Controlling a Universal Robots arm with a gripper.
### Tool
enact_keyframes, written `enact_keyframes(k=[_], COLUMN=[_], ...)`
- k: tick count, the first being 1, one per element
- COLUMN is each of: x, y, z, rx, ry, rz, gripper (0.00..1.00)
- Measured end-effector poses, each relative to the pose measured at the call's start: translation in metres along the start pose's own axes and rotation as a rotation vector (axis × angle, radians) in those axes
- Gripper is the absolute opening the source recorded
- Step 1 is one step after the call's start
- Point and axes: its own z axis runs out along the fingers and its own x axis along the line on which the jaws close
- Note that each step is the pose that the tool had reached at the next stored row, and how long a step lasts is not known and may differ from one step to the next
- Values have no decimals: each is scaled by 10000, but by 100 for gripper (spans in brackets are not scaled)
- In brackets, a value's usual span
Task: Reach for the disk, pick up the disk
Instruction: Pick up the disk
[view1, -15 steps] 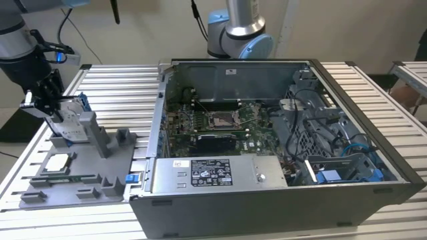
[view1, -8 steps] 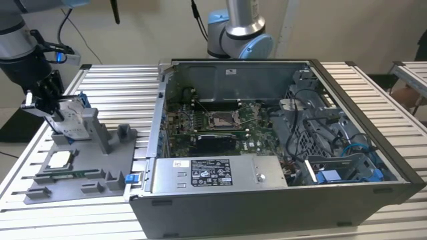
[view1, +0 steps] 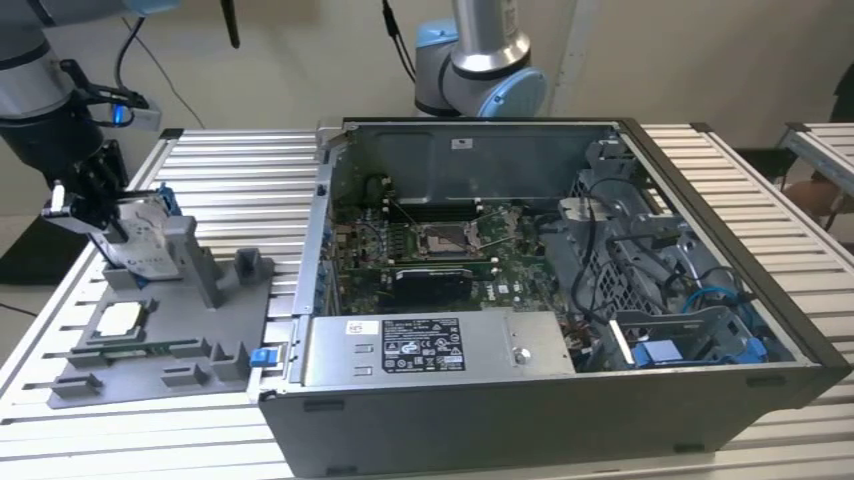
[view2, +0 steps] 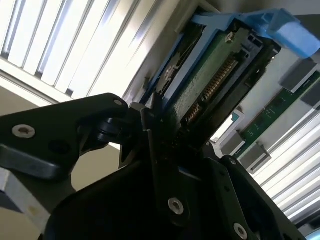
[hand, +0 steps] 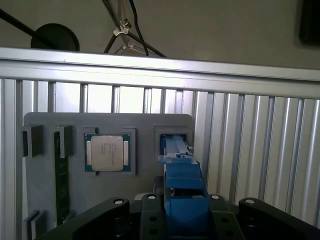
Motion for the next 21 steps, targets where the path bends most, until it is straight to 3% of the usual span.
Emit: enact_keyframes(k=[21], x=[0], y=[0], z=[1], rx=[-30], ry=[20], rz=[1], gripper=[0])
